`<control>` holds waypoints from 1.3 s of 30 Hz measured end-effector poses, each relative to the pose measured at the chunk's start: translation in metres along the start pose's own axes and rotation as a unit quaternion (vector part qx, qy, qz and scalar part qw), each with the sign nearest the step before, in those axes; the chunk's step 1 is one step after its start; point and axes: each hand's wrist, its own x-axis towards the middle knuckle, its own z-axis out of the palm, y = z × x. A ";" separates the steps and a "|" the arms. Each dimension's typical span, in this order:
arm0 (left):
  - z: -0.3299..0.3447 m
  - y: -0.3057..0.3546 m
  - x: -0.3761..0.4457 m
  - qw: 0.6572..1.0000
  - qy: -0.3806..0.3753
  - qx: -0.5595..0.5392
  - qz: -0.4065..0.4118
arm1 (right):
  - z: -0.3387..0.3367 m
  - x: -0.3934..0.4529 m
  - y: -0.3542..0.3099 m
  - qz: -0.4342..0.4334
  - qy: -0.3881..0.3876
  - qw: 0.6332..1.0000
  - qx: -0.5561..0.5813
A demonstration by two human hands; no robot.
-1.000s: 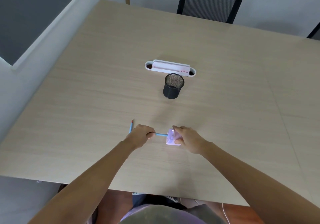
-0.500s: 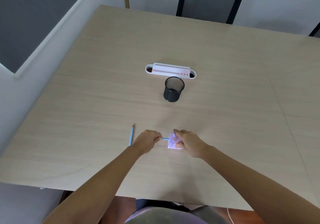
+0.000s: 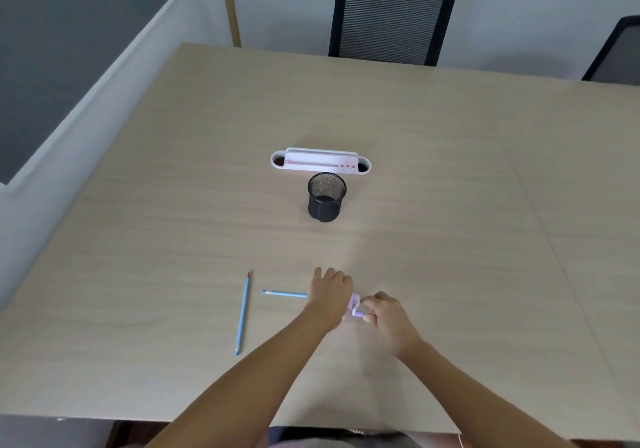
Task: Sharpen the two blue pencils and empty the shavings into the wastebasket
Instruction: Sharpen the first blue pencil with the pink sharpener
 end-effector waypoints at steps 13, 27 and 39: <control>0.022 0.011 0.012 0.994 0.073 -0.021 -0.073 | -0.008 -0.012 -0.005 -0.087 -0.027 0.995 -0.040; 0.022 0.011 0.013 0.992 0.093 -0.031 -0.080 | 0.014 0.023 0.013 -0.092 -0.027 0.994 -0.055; 0.017 0.012 0.013 0.992 0.102 -0.022 -0.063 | -0.020 0.065 0.007 -0.150 0.033 0.981 -0.115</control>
